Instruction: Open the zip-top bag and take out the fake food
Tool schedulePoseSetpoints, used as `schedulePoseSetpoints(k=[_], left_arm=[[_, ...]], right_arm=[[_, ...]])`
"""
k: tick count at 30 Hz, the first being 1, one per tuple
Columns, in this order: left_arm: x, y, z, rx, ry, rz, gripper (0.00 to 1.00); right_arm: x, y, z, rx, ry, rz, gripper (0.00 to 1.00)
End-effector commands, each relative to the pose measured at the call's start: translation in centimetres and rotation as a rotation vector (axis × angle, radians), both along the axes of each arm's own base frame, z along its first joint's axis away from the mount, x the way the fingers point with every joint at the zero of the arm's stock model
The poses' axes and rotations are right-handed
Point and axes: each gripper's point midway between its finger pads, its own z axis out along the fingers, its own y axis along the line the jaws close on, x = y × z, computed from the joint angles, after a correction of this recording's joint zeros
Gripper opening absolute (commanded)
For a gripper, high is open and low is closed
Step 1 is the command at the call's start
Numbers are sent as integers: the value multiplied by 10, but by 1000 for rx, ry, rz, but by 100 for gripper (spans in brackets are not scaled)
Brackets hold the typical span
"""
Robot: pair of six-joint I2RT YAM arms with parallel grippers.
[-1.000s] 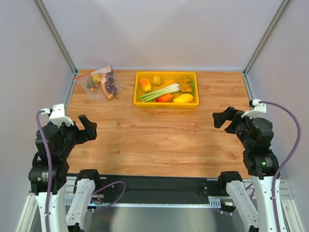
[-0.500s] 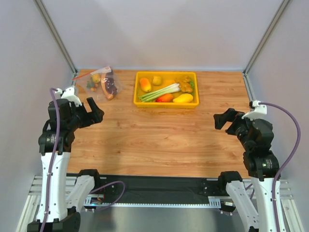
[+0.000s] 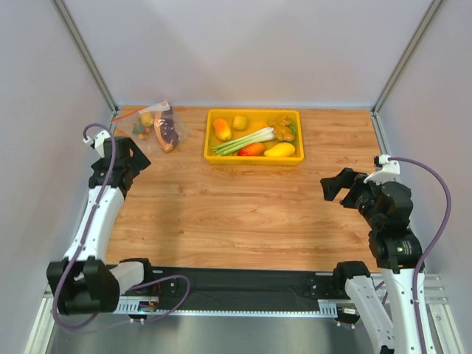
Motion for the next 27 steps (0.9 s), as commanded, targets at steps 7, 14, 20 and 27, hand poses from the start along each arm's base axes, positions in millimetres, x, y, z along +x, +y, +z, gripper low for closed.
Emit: schedulePoseSetpoints(k=[7,14,20,27], left_arm=[[93,23,-2,101,-57,29,97],[141,39,-40,30,-7,2,88],[161,38,-71,13,51,-36,79],[173,33,-87,-9,75,-65,71]], right_arm=[[0,21,16,75,-68,102,100],[0,24,21,72,-76,124,100],[-3,25,26,69,-85,134,100],[-5,29,28,80,-85,150,100]])
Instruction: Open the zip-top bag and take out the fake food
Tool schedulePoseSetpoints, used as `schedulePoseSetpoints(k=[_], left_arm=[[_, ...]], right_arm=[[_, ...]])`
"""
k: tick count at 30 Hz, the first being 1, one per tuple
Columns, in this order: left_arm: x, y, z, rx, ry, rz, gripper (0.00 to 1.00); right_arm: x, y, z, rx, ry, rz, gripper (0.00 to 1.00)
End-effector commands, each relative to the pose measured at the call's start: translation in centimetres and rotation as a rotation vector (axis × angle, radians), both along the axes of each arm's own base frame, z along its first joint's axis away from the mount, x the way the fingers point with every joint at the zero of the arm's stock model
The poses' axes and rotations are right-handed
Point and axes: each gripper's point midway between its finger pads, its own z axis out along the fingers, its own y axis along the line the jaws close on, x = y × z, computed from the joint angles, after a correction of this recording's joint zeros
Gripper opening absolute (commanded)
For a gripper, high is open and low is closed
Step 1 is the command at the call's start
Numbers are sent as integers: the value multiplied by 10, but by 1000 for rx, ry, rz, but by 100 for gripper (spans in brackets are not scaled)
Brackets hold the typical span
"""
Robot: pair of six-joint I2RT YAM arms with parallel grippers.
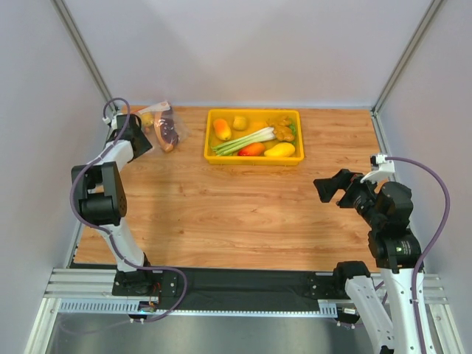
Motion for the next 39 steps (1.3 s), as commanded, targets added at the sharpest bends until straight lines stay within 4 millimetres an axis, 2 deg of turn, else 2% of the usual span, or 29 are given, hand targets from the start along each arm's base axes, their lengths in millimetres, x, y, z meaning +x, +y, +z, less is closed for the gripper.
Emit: schedulePoseSetpoints(k=[1,5,9,13,14,15,16,18,19,20,21,22,23,24,25,26,27,28,29,30,31,32,33,34,35,37,38,39], left_arm=[[27,1,23,12,-77,-30,65],[34,-6,13,-12,-61,-80,41],[35,-6,12,-4,-52,-97,0],[24,-9,16,-9,-67,-101,0],[22,-11,28,-12,-91,-108,0],[16,-13,26,-21,-88,-107,0],[13,-16,40,-29,-125,-107,0],[6,-23,48,-51,-149,-119,0],[-4,-25,43,-62,-135,-120,0],[-9,-29,57,-74,-169,-124,0],[-14,-32,60,-81,-175,-127,0],[-24,-37,53,-94,-159,-133,0],[-31,-40,66,-100,-188,-142,0],[-37,-44,68,-112,-192,-142,0],[-47,-53,62,-124,-180,-158,0],[-53,-59,76,-125,-217,-175,0],[-63,-65,70,-125,-204,-190,0],[-69,-77,72,-122,-204,-222,0],[-75,-84,84,-111,-235,-243,0],[-84,-89,79,-109,-219,-261,0],[-91,-96,79,-113,-213,-280,0],[-98,-102,88,-117,-239,-299,0],[-107,-112,84,-125,-230,-329,0],[-115,-121,84,-132,-222,-355,0],[-122,-126,94,-138,-250,-377,0],[-140,-140,98,-140,-256,-428,0],[-146,-147,100,-154,-258,-458,0],[-154,-155,99,-163,-252,-490,0]], right_arm=[[-3,5,21,20,-57,28,100],[-5,5,21,18,-54,29,100],[-8,4,22,11,-55,26,100],[-7,3,21,5,-56,22,100],[-7,3,22,6,-58,22,100],[-6,5,19,9,-50,32,100],[-5,7,18,12,-47,41,100],[-2,10,18,18,-46,61,100],[-1,12,15,21,-37,68,100],[1,13,15,24,-41,73,100],[2,15,14,32,-36,86,100],[4,17,12,36,-28,96,100],[6,20,13,42,-32,109,100],[7,23,12,55,-27,128,100],[7,27,12,62,-26,145,100],[9,31,12,69,-34,162,100],[10,34,11,74,-29,173,99],[9,39,11,75,-29,194,99],[9,42,11,71,-31,203,99],[12,43,9,58,-27,194,98],[9,52,8,51,-24,227,99],[9,56,7,45,-24,238,99],[12,58,4,33,-15,227,99],[6,72,2,23,-14,276,99],[5,80,2,17,-22,296,99],[1,102,-9,-19,-15,348,99],[1,111,-7,-20,-42,364,99],[5,118,-17,-42,-27,361,99]])
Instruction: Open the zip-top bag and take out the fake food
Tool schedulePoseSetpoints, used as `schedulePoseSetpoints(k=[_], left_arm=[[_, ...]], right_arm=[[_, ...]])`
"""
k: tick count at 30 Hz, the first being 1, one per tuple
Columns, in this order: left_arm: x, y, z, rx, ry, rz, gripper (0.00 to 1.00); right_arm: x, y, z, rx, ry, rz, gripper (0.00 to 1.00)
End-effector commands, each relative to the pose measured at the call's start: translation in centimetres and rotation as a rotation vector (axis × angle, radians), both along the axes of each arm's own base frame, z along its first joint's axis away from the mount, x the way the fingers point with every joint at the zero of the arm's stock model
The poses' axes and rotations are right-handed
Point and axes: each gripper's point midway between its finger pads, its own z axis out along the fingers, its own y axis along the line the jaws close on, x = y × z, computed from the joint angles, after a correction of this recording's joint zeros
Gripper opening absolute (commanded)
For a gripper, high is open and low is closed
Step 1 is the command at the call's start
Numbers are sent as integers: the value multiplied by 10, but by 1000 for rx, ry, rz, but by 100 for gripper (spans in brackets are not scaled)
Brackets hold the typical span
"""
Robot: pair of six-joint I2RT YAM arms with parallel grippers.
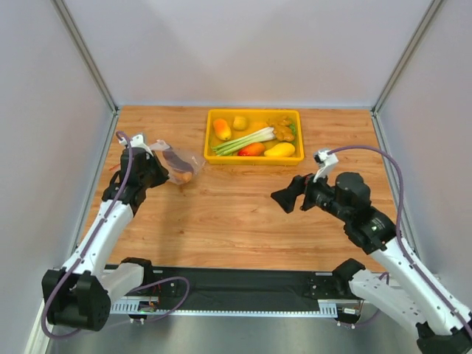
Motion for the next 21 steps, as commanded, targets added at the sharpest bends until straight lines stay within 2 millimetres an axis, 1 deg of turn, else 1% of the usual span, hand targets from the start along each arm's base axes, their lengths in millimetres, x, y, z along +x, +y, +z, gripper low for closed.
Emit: schedulePoseSetpoints(k=[1,2,3,4,5,6,7,8,9,10,11,12,13,14,15,16,17,18,19,20,21], left_arm=[[-26,-22,9,-26,-4,-97,0],[-34,-27,17,-44,-26,-124,0],[-42,-31,13,-51,-17,-142,0],[-52,-33,19,-61,-31,-154,0],[-58,-36,19,-78,-30,-169,0],[-65,-38,15,-88,-22,-179,0],[-74,-40,19,-100,-32,-190,0],[-80,-44,20,-120,-33,-214,0],[-86,-47,17,-139,-25,-224,0],[-92,-49,19,-151,-33,-236,0],[-98,-55,21,-176,-31,-267,0],[-104,-58,19,-189,-16,-281,0],[-108,-62,22,-201,-24,-297,0],[-111,-65,22,-211,-20,-314,0],[-116,-71,22,-222,-9,-334,0],[-119,-74,24,-230,-14,-348,0],[-122,-78,24,-236,-11,-360,0],[-127,-85,25,-245,-10,-387,0],[-128,-89,26,-262,-5,-393,0],[-130,-93,27,-273,-1,-403,0],[-133,-102,28,-283,-3,-434,0]], right_arm=[[7,30,-7,-32,-69,21,99],[7,41,-3,-21,-97,43,99],[10,50,-11,-43,-88,53,99],[1,65,-14,-48,-94,102,99],[2,75,-11,-48,-130,121,99],[8,82,-20,-86,-133,103,99],[0,96,-19,-93,-153,140,99],[1,105,-15,-104,-198,153,100],[5,112,-24,-138,-201,144,100],[-2,123,-24,-147,-219,171,100],[-1,133,-16,-124,-257,173,100],[-4,144,-24,-154,-272,196,100],[-4,150,-24,-155,-287,201,100],[-3,158,-18,-131,-310,204,100],[-6,167,-25,-141,-314,224,100],[-7,172,-27,-138,-322,230,99],[-6,179,-21,-110,-349,231,98],[-8,186,-27,-117,-350,247,98],[-12,193,-28,-119,-368,266,97],[-13,199,-23,-98,-389,269,96],[-14,205,-30,-108,-392,278,95]])
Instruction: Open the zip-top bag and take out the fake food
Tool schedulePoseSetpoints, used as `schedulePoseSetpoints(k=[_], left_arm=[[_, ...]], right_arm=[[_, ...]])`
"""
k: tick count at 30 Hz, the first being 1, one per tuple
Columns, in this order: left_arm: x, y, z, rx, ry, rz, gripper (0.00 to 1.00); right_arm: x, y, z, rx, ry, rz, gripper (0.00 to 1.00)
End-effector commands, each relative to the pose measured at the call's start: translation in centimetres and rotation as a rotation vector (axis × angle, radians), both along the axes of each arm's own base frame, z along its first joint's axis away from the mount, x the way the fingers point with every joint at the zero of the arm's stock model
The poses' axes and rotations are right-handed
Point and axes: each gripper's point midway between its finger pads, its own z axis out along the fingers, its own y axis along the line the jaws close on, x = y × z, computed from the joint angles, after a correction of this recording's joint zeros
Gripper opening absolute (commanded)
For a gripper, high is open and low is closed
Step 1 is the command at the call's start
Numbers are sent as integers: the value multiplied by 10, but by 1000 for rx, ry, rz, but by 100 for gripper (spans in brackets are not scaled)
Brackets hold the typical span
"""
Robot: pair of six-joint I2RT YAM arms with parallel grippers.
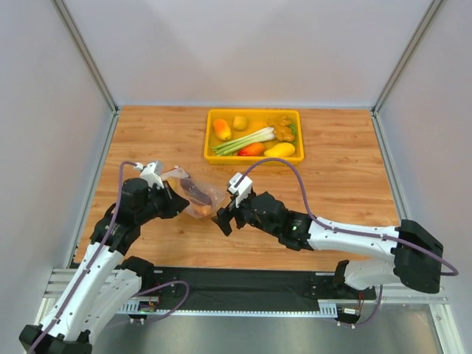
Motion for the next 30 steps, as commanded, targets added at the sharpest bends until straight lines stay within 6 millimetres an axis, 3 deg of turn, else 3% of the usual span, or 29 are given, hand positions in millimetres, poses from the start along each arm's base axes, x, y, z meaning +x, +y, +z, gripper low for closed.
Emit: schedulePoseSetpoints(k=[1,5,10,12,17,23,25,26,28,30], left_arm=[[-12,-26,8,-79,15,-77,0],[-15,-45,10,-86,19,-106,0],[-21,-66,17,-116,21,-166,0],[-24,-74,19,-133,22,-185,0],[-30,-82,24,-163,33,-219,0],[-38,-88,38,-224,29,-254,0],[-40,-89,37,-226,35,-265,0],[-41,-90,37,-226,37,-271,0],[-42,-89,35,-217,45,-276,0],[-42,-86,33,-189,48,-274,5]], right_arm=[[5,32,46,137,-153,16,94],[-3,49,37,149,-166,54,91],[-11,54,21,157,-160,80,86],[-11,56,13,150,-158,84,80],[-13,58,-10,109,-140,94,61],[-9,55,-22,101,-147,66,57],[-7,57,-22,100,-154,68,43],[-6,57,-23,94,-158,68,21],[-5,56,-23,90,-164,58,2],[0,52,-21,80,-183,32,0]])
